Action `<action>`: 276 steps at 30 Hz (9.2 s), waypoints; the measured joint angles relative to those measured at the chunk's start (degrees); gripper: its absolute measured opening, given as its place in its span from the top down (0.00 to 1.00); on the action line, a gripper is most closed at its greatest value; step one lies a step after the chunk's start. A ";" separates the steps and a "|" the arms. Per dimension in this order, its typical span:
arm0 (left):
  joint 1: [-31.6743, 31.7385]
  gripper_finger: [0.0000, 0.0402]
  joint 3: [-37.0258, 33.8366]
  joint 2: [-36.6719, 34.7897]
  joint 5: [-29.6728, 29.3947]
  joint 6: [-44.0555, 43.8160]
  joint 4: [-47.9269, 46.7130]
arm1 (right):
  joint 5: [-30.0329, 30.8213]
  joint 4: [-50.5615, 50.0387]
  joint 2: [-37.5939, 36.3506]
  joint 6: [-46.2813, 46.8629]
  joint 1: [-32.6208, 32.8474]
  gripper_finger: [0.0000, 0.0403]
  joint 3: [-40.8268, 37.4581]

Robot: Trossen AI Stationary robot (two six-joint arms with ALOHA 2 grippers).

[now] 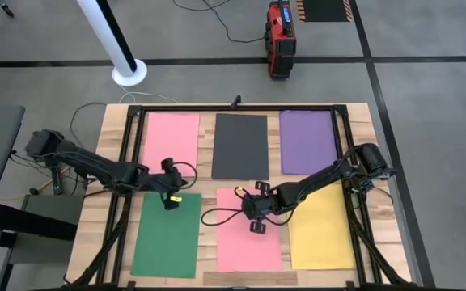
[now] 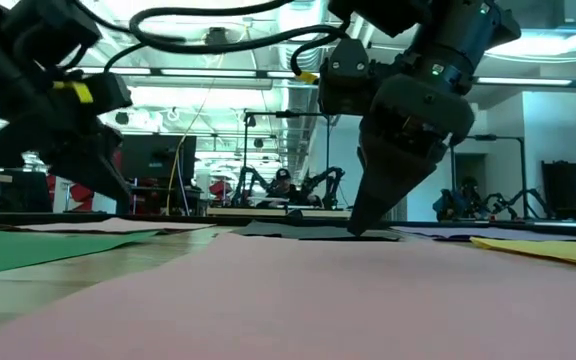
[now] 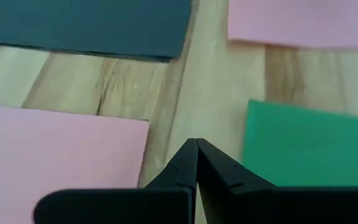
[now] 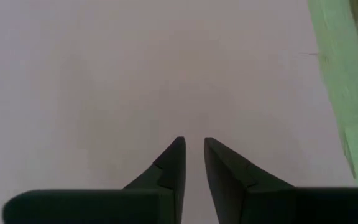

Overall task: Organize paper
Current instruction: Stack the top green paper on the other green paper

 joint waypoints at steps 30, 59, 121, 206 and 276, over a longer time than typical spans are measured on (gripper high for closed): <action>3.22 0.81 1.75 20.53 -11.18 5.89 5.92 | 1.66 -0.09 -0.17 -4.64 -1.59 0.83 0.09; 2.03 1.00 11.61 15.52 -8.17 8.02 -9.41 | 2.53 0.33 -0.17 -5.95 -1.57 0.83 0.11; 6.52 0.91 11.66 22.46 -4.44 13.33 -14.45 | 2.53 2.49 -0.17 -8.94 -2.27 0.83 0.11; 6.58 1.00 11.55 4.13 0.83 9.92 -15.86 | -4.28 42.20 20.70 -21.75 -18.40 1.00 18.99; 6.57 1.00 11.55 4.13 -0.02 11.18 -14.56 | -3.88 38.10 20.68 -48.16 -20.37 0.84 18.93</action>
